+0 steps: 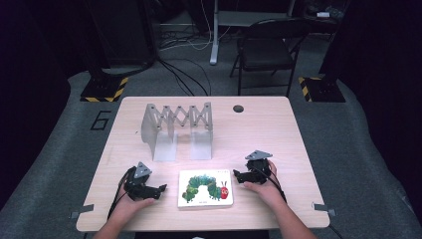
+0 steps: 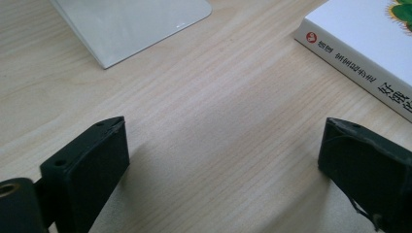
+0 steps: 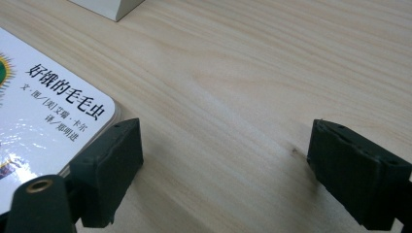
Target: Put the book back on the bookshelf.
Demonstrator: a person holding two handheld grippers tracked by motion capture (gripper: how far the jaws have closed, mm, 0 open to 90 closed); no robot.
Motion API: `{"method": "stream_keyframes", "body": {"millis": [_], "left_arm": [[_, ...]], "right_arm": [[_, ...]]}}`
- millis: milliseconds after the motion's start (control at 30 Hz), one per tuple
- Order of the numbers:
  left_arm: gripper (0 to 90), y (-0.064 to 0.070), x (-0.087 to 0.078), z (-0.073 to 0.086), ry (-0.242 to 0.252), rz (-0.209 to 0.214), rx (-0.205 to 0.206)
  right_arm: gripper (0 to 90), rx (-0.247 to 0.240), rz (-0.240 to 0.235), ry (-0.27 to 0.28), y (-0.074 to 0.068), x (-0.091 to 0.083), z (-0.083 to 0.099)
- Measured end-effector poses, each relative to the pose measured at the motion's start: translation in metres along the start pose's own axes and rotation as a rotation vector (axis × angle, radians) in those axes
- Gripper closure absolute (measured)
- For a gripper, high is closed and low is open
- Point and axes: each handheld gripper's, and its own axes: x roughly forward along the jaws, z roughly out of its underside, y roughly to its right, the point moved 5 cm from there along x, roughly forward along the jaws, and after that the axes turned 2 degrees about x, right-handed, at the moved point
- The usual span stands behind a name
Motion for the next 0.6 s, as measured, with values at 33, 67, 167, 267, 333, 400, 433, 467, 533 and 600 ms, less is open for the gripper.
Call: {"method": "stream_keyframes", "body": {"millis": [33,67,167,267,333,400,433,467,533,600], "left_arm": [[2.3,0.0004,-0.0007,0.0002,-0.01,0.008,0.011],[2.3,0.0017,0.0001,0.0001,0.005,0.006,0.007],[2.2,0.0033,-0.0008,0.0003,-0.008,0.022,0.021],[2.7,0.0025,-0.0012,0.0005,-0.002,0.026,0.026],[3.6,0.0019,-0.0013,0.0011,0.01,0.022,0.018],[3.6,0.0014,-0.0019,0.0012,0.003,0.02,0.019],[3.6,0.0017,-0.0014,0.0012,0.01,0.014,0.016],[3.5,0.0017,-0.0014,0.0012,0.01,0.014,0.017],[3.7,0.0016,-0.0015,0.0012,0.009,0.015,0.017],[4.0,0.002,-0.0023,0.0012,0.001,0.01,0.011]], "right_arm": [[11.6,-0.017,-0.006,0.0,0.0006,-0.0004,0.0003],[11.0,-0.026,-0.007,0.002,0.0009,-0.0004,0.0005],[10.8,-0.017,-0.007,0.001,-0.0002,-0.0005,0.0007],[9.2,-0.008,0.002,0.0,-0.001,-0.0004,0.001],[7.7,0.002,0.008,-0.003,-0.0015,0.0011,0.0001],[7.8,0.007,0.008,-0.003,-0.0019,0.0012,0.0001],[7.8,0.003,0.008,-0.002,-0.0017,0.0012,0.0],[7.8,0.007,0.008,-0.004,-0.0019,0.0011,0.0001],[7.9,0.007,0.01,-0.001,-0.0019,0.0013,-0.0001],[9.9,0.005,0.009,0.0,-0.0019,0.0008,0.0]]}}
